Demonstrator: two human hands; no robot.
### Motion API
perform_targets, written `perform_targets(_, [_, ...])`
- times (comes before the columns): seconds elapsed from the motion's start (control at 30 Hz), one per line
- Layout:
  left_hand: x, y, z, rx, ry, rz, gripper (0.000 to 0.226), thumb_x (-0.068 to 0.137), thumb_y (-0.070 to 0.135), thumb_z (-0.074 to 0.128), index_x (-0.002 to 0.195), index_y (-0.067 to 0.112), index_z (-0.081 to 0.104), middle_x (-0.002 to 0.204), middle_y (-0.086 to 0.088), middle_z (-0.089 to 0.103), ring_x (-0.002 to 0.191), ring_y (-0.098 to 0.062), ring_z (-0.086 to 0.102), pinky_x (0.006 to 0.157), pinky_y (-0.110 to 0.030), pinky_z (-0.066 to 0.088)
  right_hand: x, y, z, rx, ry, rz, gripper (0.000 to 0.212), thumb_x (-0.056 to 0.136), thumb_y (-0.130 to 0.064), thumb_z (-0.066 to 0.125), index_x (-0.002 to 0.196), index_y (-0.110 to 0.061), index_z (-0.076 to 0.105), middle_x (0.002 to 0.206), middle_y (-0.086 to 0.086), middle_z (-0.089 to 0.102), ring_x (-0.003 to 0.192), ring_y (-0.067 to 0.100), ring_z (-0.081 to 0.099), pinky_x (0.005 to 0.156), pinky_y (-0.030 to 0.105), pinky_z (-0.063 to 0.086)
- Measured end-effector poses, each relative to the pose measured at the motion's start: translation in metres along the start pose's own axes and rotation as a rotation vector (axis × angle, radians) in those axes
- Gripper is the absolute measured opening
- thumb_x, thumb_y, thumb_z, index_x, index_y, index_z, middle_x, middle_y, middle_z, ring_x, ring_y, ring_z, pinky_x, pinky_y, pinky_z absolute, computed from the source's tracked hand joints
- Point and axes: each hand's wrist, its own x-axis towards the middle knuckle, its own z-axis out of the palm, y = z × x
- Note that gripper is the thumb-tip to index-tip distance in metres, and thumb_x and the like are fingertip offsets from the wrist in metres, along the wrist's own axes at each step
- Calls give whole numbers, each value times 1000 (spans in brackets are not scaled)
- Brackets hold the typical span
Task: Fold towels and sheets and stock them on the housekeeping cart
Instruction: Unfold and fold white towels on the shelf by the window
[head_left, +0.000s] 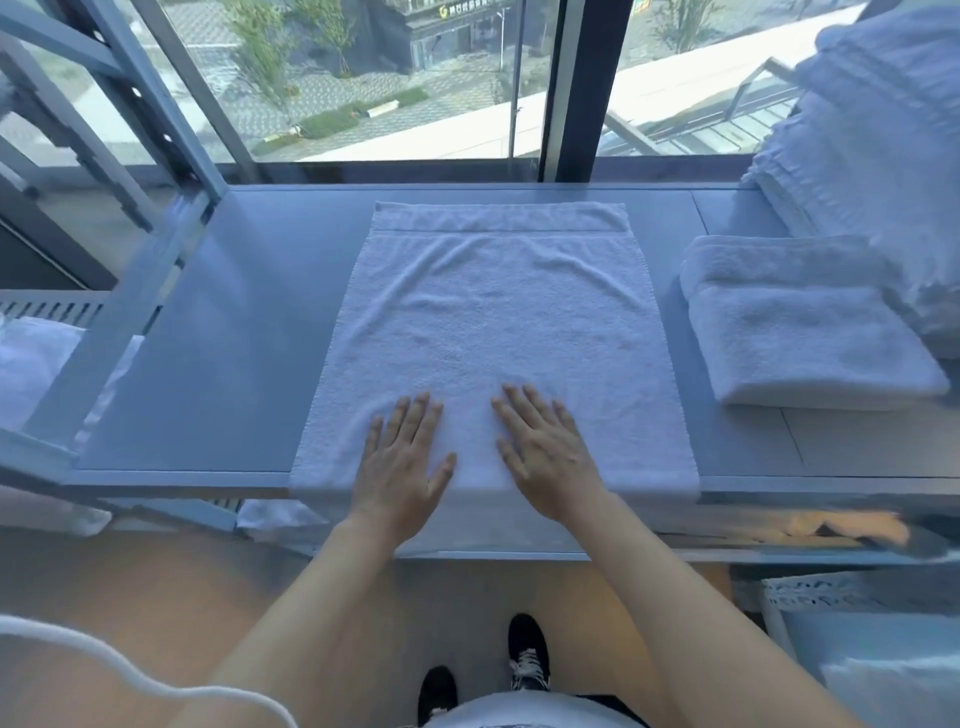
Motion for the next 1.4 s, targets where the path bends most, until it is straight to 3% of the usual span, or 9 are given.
perform_targets(0.2, [-21, -70, -14, -17, 84, -43, 70, 99, 58, 19, 163, 29, 27, 171, 5, 16, 158, -20, 15, 127, -49, 15, -60, 95, -29, -13, 25, 158, 60, 107, -44, 41, 162, -37, 18, 170, -19, 2, 158, 9, 3, 126, 37, 5])
perform_targets(0.4, [-36, -100, -23, -48, 29, 172, 67, 100, 63, 33, 162, 38, 26, 172, 13, 11, 160, -15, 2, 128, -47, 9, -80, 107, -34, -26, -40, 77, 101, 84, -83, 49, 164, -39, 7, 171, -17, -2, 157, 6, -8, 127, 41, 3])
perform_targets(0.63, [-46, -117, -24, 105, 7, 253, 71, 96, 62, 29, 162, 38, 22, 171, 11, 14, 159, -25, 13, 123, -57, 18, -77, 109, -34, -278, -157, 30, 106, 90, -73, 53, 162, -34, -15, 169, -9, -24, 156, 15, -22, 129, 49, 1])
perform_targets(0.77, [-55, -110, -20, 117, 85, 219, 66, 97, 60, 33, 158, 35, 38, 166, 5, 32, 154, -29, 28, 117, -59, 31, -82, 101, -36, -330, -176, 37, 100, 95, -70, 46, 163, -28, -14, 169, -4, -24, 156, 18, -21, 129, 47, 1])
perform_targets(0.9, [-66, -104, -20, 108, 234, 215, 51, 101, 50, 40, 144, 30, 60, 154, -1, 53, 144, -33, 47, 108, -57, 40, -94, 86, -38, -359, -130, 18, 83, 104, -56, 42, 165, -18, 0, 171, 4, -10, 159, 24, -8, 129, 47, 7])
perform_targets(1.07, [-81, -100, -26, 88, 313, 214, 41, 101, 41, 46, 131, 25, 71, 144, -4, 62, 135, -32, 57, 109, -59, 40, -117, 66, -41, -298, -5, -1, 65, 106, -34, 50, 159, -4, 30, 167, 16, 25, 154, 35, 27, 124, 50, 24])
perform_targets(1.2, [-108, -98, -37, 23, 428, 252, 30, 101, 32, 55, 118, 18, 75, 130, -10, 68, 118, -36, 63, 97, -51, 48, -139, 56, -46, -293, 175, -77, 37, 92, -10, 70, 126, 3, 65, 132, 25, 59, 114, 47, 60, 88, 55, 53])
perform_targets(1.3, [-135, -84, -50, 6, 495, 238, 28, 99, 29, 57, 112, 14, 76, 106, -9, 65, 95, -38, 61, 78, -46, 48, -164, 48, -52, -258, 246, -125, 13, 90, 1, 67, 103, 0, 70, 98, 17, 62, 88, 40, 62, 71, 48, 52])
perform_targets(1.4, [-169, -67, -62, 30, 532, 252, 21, 99, 25, 61, 105, 10, 74, 91, -7, 63, 82, -36, 62, 64, -43, 47, -197, 41, -62, -209, 289, -62, 9, 95, 0, 63, 97, -4, 70, 86, 11, 61, 83, 37, 63, 63, 43, 53])
